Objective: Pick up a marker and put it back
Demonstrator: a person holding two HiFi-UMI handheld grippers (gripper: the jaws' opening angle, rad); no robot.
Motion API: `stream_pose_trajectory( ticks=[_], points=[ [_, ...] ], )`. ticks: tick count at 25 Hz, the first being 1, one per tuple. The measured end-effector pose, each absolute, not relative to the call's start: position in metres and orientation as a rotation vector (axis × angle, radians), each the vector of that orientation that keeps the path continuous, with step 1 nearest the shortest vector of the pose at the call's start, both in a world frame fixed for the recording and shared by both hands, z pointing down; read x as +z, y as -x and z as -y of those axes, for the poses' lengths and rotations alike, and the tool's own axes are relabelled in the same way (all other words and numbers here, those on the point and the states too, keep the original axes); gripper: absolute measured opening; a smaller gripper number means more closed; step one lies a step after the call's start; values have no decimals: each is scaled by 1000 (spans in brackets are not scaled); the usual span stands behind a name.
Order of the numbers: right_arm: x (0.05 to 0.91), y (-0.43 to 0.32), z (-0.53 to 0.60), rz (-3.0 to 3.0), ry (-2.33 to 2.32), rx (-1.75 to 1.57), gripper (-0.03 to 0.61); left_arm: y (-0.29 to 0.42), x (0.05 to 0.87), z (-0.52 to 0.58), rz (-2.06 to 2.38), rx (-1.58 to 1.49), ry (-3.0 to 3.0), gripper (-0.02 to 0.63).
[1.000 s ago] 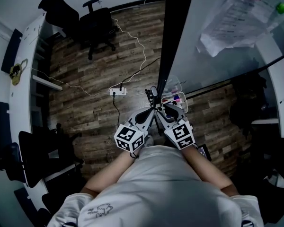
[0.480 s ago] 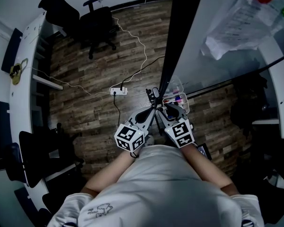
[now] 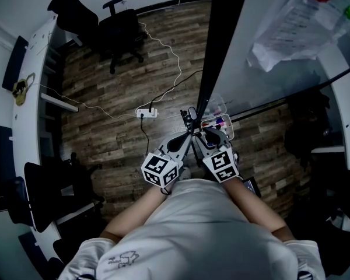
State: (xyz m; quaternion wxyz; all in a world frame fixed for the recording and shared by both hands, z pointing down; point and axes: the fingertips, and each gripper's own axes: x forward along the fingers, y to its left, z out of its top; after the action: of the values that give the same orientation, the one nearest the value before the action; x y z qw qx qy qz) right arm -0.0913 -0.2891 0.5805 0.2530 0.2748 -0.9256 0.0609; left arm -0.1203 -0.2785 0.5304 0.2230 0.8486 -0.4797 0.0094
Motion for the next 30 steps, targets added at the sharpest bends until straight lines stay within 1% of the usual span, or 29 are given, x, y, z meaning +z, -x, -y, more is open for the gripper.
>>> stream_pose_trajectory(
  ticks=[3,14,30],
  points=[
    [575,90,290,2536,-761,164,126,120,530,279,1325,28,-2344,6],
    [547,66,310,2577,-880,151,81,110,518,288,1320,11,-2381,6],
    [540,11,351,2538,-975,158,74,61,495,312,1249,-2,-2483,6]
  ],
)
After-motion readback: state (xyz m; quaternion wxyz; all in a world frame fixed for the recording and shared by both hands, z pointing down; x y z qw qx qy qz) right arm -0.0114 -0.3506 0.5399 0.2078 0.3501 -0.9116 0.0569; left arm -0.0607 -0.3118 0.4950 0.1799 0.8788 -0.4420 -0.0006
